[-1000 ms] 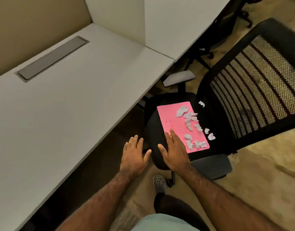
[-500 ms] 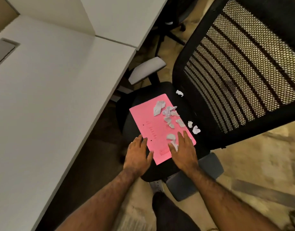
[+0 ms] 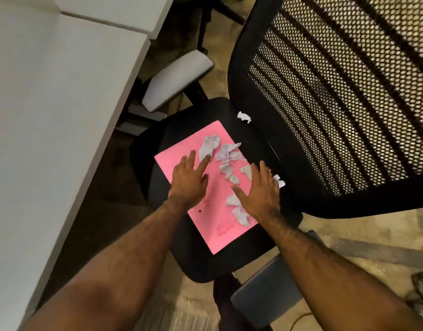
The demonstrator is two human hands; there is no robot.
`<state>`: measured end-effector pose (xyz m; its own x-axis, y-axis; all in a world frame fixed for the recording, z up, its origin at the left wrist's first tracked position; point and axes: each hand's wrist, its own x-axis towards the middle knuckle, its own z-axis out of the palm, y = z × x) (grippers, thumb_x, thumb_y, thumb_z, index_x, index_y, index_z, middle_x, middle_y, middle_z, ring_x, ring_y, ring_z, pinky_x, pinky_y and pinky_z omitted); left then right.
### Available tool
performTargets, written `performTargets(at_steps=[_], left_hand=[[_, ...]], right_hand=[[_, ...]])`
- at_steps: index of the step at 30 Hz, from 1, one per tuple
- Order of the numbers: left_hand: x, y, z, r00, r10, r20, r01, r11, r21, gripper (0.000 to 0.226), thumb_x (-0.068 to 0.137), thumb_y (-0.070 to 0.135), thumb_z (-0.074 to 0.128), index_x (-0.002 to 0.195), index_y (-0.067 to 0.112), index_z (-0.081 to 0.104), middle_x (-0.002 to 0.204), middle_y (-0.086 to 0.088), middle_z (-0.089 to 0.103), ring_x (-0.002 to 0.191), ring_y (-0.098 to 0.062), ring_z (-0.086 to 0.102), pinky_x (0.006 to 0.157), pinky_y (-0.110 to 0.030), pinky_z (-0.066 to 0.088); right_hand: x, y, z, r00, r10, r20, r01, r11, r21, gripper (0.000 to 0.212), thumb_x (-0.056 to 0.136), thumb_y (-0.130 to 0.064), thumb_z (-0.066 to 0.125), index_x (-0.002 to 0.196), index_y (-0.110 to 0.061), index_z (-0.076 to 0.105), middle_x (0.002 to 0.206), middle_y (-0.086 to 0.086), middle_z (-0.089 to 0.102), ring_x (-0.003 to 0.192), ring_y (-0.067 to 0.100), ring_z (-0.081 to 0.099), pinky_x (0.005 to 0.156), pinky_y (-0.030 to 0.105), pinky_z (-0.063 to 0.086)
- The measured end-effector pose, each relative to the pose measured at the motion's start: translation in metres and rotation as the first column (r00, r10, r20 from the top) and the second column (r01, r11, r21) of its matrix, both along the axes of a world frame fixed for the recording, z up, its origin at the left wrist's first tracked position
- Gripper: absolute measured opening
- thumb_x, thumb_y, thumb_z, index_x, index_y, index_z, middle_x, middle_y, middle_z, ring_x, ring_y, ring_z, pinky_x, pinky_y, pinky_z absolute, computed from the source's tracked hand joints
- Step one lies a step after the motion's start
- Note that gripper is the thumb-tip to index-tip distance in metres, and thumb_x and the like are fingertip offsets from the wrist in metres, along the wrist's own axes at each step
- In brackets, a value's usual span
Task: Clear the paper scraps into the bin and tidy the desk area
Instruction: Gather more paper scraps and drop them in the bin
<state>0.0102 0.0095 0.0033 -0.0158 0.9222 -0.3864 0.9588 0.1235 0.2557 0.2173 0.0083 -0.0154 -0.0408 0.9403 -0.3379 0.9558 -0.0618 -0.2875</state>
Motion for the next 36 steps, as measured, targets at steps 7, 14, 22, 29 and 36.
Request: performTargets(at_steps=[7, 14, 22, 29, 36], left_hand=[[0.008, 0.083, -0.049, 0.944, -0.316, -0.091, 0.32, 0.947, 0.035, 0.053, 0.099, 0.054, 0.029, 0.149, 0.047, 0.014, 0.163, -0.008, 0.001, 0.147, -0.038, -0.001, 0.115, -0.063, 0.01], [0.026, 0.095, -0.065, 0.881, -0.469, -0.064, 0.471, 0.882, 0.015, 0.064, 0.089, 0.072, 0.023, 0.148, 0.046, 0.019, 0.162, -0.008, 0.006, 0.148, -0.035, -0.002, 0.114, -0.062, 0.004], [0.012, 0.063, -0.081, 0.906, -0.408, -0.116, 0.424, 0.881, 0.21, 0.052, 0.099, 0.047, 0.03, 0.136, 0.014, 0.048, 0.146, -0.011, 0.045, 0.132, -0.03, 0.04, 0.109, -0.044, 0.031], [0.005, 0.039, -0.082, 0.934, -0.353, -0.062, 0.356, 0.894, 0.271, 0.036, 0.097, 0.036, 0.04, 0.118, 0.012, 0.057, 0.12, -0.012, 0.06, 0.1, -0.026, 0.055, 0.082, -0.039, 0.048], [0.007, 0.037, -0.075, 0.935, -0.352, 0.039, 0.339, 0.922, 0.187, 0.034, 0.101, 0.03, 0.04, 0.125, 0.008, 0.05, 0.114, -0.013, 0.059, 0.092, -0.025, 0.055, 0.067, -0.034, 0.047]], right_hand=[[0.027, 0.006, -0.027, 0.947, -0.199, 0.252, 0.187, 0.98, 0.07, 0.083, 0.081, -0.08, 0.031, 0.149, -0.032, 0.027, 0.158, 0.011, 0.022, 0.143, 0.032, 0.023, 0.106, 0.058, 0.03], [0.026, 0.017, -0.048, 0.929, -0.27, 0.254, 0.285, 0.958, -0.021, 0.082, 0.081, -0.082, 0.02, 0.15, -0.039, 0.014, 0.157, 0.011, 0.017, 0.138, 0.035, 0.026, 0.1, 0.06, 0.034], [0.007, 0.043, -0.06, 0.972, -0.019, 0.236, -0.014, 0.991, 0.137, 0.068, 0.089, -0.069, 0.029, 0.14, -0.027, 0.044, 0.145, 0.01, 0.041, 0.117, 0.029, 0.046, 0.089, 0.045, 0.042], [0.006, 0.047, -0.074, 0.955, 0.211, 0.208, -0.256, 0.942, 0.219, 0.035, 0.095, -0.043, 0.05, 0.115, -0.016, 0.06, 0.107, 0.011, 0.056, 0.086, 0.024, 0.054, 0.06, 0.032, 0.048], [0.017, 0.06, -0.069, 0.984, 0.171, -0.043, -0.156, 0.958, 0.243, 0.024, 0.095, -0.023, 0.056, 0.114, -0.009, 0.057, 0.106, 0.01, 0.055, 0.083, 0.021, 0.06, 0.059, 0.025, 0.046]])
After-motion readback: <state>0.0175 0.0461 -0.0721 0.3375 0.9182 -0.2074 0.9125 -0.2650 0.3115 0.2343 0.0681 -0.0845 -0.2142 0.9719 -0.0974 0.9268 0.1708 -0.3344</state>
